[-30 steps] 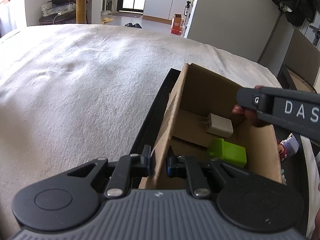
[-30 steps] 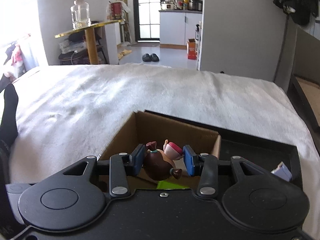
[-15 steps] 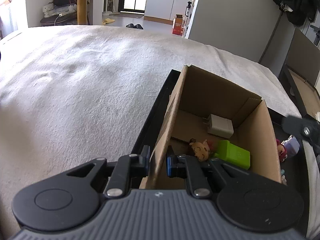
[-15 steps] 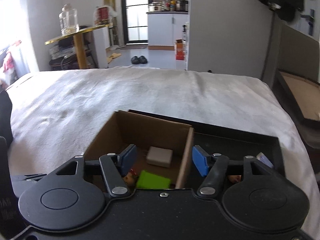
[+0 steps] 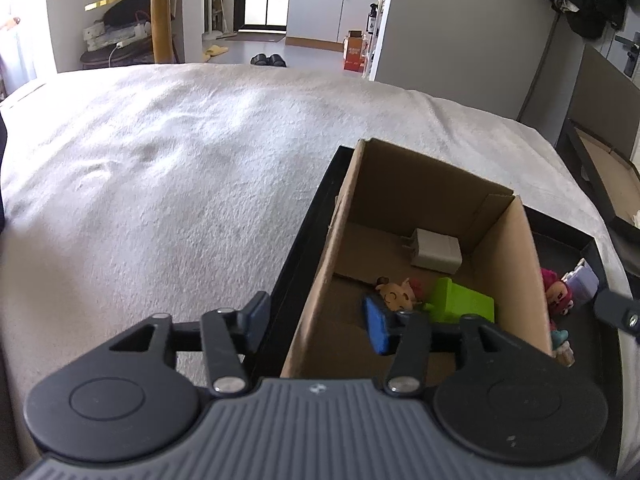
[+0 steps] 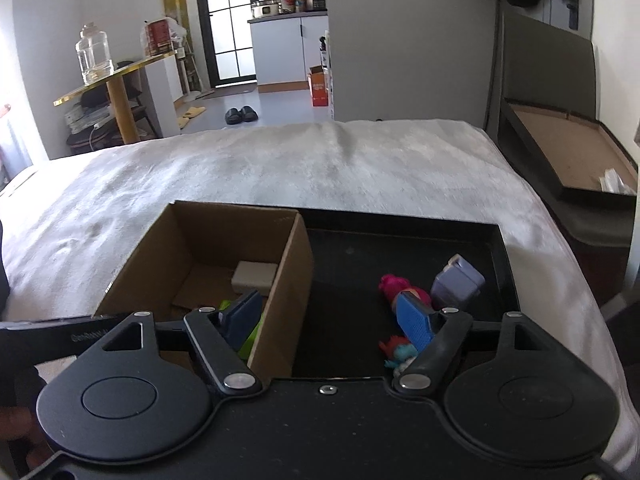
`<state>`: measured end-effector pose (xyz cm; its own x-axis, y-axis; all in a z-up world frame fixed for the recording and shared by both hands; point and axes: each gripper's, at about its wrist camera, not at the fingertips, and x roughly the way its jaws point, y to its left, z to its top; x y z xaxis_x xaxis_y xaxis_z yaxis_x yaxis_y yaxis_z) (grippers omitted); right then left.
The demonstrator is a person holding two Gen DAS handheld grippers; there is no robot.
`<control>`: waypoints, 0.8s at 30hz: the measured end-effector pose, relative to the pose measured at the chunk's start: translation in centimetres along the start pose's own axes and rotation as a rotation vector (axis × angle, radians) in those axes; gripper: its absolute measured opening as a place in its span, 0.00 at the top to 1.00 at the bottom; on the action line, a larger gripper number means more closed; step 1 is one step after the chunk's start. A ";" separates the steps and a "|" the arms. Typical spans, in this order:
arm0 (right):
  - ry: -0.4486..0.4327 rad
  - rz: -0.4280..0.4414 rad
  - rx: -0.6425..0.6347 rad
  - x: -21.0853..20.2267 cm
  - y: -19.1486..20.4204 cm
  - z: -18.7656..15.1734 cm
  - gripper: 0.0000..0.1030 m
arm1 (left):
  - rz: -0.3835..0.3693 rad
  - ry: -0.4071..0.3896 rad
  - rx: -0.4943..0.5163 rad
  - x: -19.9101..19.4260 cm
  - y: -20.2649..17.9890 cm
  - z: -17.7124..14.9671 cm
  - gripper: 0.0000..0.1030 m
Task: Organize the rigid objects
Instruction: 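Move the right gripper to the red-haired figurine and grasp it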
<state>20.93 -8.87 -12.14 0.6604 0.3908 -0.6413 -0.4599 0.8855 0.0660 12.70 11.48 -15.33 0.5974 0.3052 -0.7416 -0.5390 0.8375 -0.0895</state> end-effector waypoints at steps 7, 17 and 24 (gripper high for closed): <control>0.028 -0.010 0.036 0.4 -1.8 -1.5 0.26 | 0.019 -0.017 0.017 -0.4 -0.5 0.1 0.39; 0.043 -0.023 0.085 1.4 -4.2 -2.9 0.13 | 0.059 -0.025 0.081 -0.1 -1.9 -0.1 0.33; 0.067 -0.033 0.060 3.1 -5.3 -3.3 0.11 | 0.087 -0.022 0.080 0.4 -2.1 0.0 0.32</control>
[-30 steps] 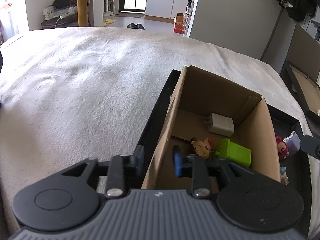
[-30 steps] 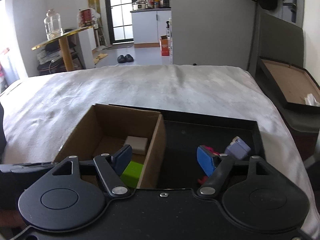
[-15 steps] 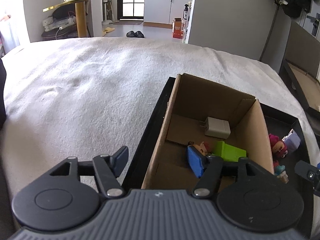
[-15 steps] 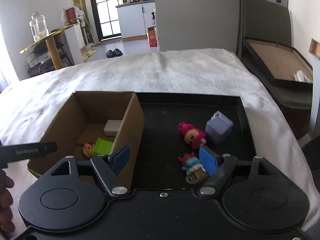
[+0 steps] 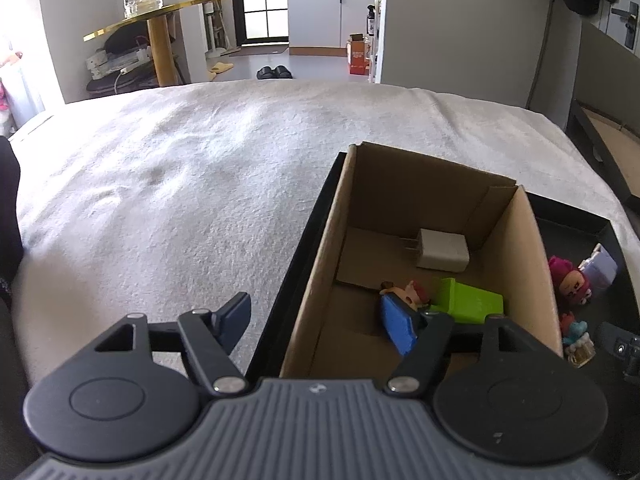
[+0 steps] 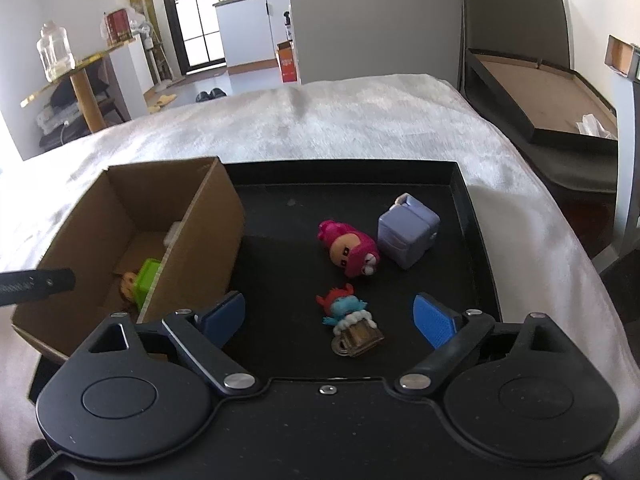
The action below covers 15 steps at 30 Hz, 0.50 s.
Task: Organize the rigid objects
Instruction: 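Move the right gripper to the red-haired figurine and grasp it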
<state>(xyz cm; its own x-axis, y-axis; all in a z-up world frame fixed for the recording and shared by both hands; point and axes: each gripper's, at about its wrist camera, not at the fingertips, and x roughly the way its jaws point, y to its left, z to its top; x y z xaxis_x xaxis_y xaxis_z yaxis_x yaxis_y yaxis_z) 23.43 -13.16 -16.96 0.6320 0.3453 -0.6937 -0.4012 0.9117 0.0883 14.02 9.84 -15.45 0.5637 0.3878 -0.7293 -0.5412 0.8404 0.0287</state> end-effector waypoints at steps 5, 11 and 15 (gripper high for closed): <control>0.024 -0.004 -0.015 1.5 -0.9 -0.4 0.12 | 0.027 -0.006 0.006 0.1 -0.2 0.1 0.32; 0.072 -0.017 -0.024 3.4 -1.6 -1.3 0.18 | 0.042 -0.005 -0.005 0.6 -0.3 0.3 0.31; 0.095 -0.024 -0.037 4.5 -1.7 -1.8 0.20 | 0.059 0.002 -0.001 1.1 -0.2 0.2 0.31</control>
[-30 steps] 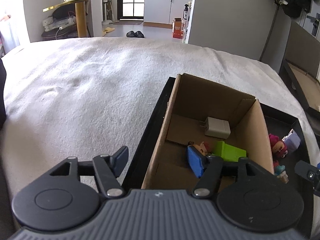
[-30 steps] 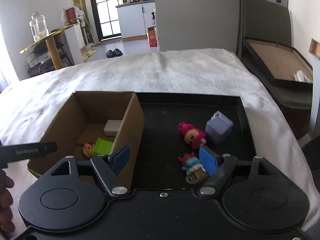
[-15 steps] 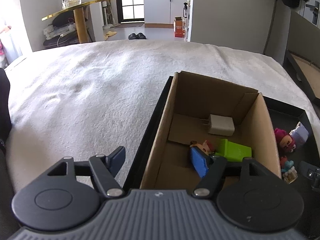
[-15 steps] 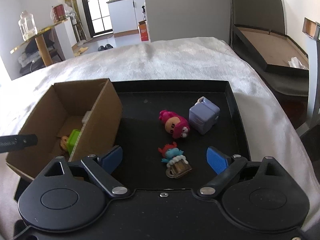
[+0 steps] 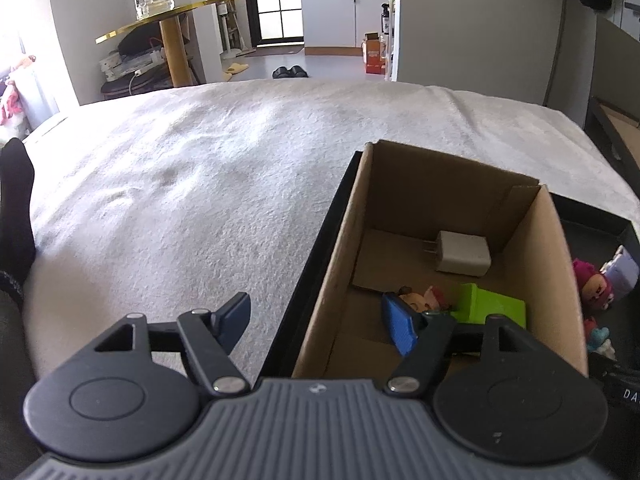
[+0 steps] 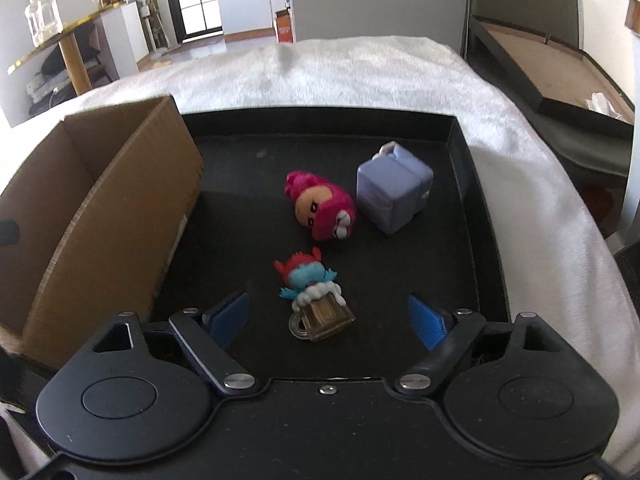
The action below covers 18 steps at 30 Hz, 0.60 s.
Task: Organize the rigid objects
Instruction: 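Move the right gripper to the red-haired figurine and grasp it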
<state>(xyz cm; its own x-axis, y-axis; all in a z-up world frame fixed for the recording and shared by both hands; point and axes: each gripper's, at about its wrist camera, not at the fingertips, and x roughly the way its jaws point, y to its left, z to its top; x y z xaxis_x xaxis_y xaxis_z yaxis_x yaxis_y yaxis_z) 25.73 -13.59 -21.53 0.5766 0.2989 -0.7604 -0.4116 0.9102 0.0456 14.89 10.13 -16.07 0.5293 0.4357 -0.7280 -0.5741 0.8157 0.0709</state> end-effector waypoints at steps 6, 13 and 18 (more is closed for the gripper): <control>0.039 0.008 0.003 1.5 -0.1 -0.3 0.25 | 0.006 0.010 -0.003 0.5 0.1 -0.1 0.31; 0.004 -0.015 -0.031 2.0 0.5 -0.1 0.26 | 0.005 0.020 -0.022 0.8 0.2 0.2 0.31; -0.030 -0.023 -0.038 2.0 0.3 0.0 0.32 | 0.005 0.024 -0.020 0.9 0.3 0.1 0.31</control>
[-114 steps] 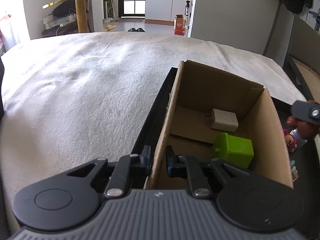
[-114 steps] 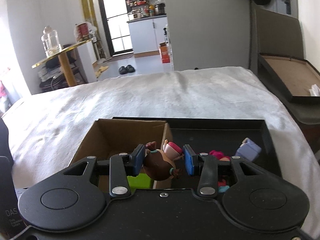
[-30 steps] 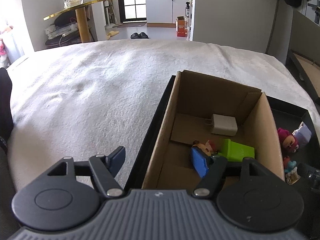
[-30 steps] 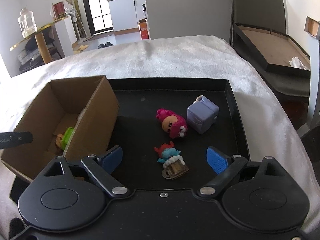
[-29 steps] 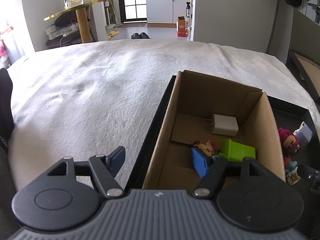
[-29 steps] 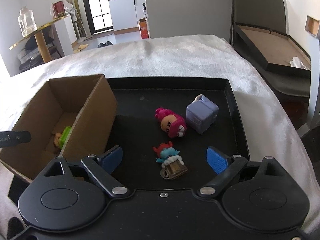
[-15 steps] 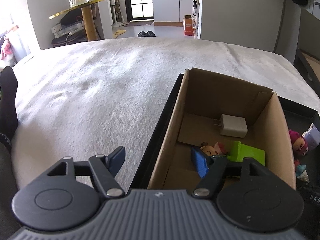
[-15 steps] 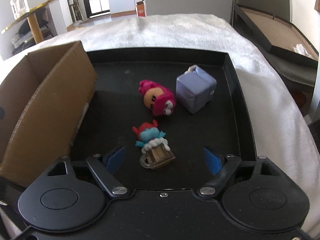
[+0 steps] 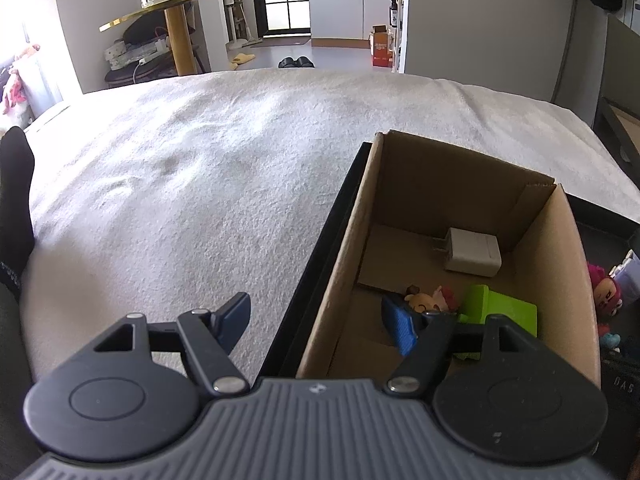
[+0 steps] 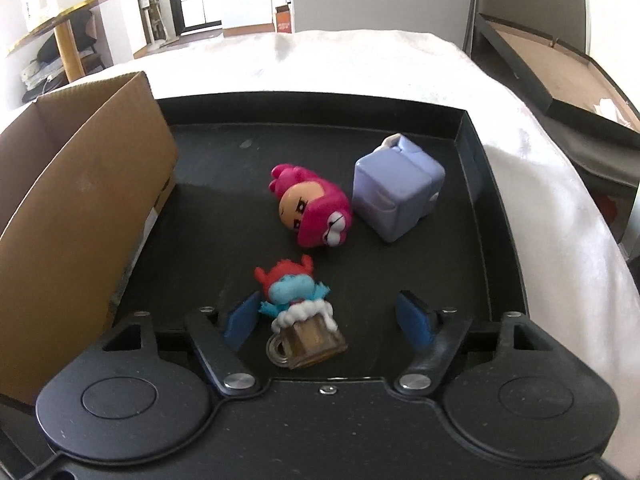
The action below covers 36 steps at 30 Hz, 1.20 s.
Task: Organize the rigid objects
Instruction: 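Move the right gripper to the red-haired figurine and grasp it, then lift the red-haired figurine with the right gripper over the cardboard box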
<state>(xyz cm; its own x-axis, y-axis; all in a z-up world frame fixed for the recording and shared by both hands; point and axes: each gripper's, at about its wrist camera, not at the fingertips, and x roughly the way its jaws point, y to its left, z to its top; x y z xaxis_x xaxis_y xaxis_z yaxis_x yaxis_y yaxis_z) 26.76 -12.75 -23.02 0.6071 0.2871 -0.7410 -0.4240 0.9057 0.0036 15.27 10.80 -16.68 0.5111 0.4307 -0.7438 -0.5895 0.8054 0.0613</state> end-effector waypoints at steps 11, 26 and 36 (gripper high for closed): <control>-0.001 -0.012 0.004 -0.1 0.1 0.3 0.49 | -0.006 0.001 -0.010 0.0 0.2 0.2 0.31; 0.022 -0.110 0.125 0.5 1.2 1.1 0.63 | -0.012 -0.006 -0.038 -0.2 0.8 0.1 0.31; -0.036 -0.080 0.104 -2.5 1.0 2.2 0.63 | -0.024 0.001 -0.022 -0.3 0.5 -0.3 0.31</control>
<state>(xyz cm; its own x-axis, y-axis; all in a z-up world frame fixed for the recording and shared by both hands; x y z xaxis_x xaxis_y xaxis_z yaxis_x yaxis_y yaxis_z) 26.32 -11.87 -19.66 0.6605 0.2217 -0.7173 -0.3022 0.9531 0.0163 14.62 10.89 -16.65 0.5244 0.4112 -0.7456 -0.5911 0.8061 0.0288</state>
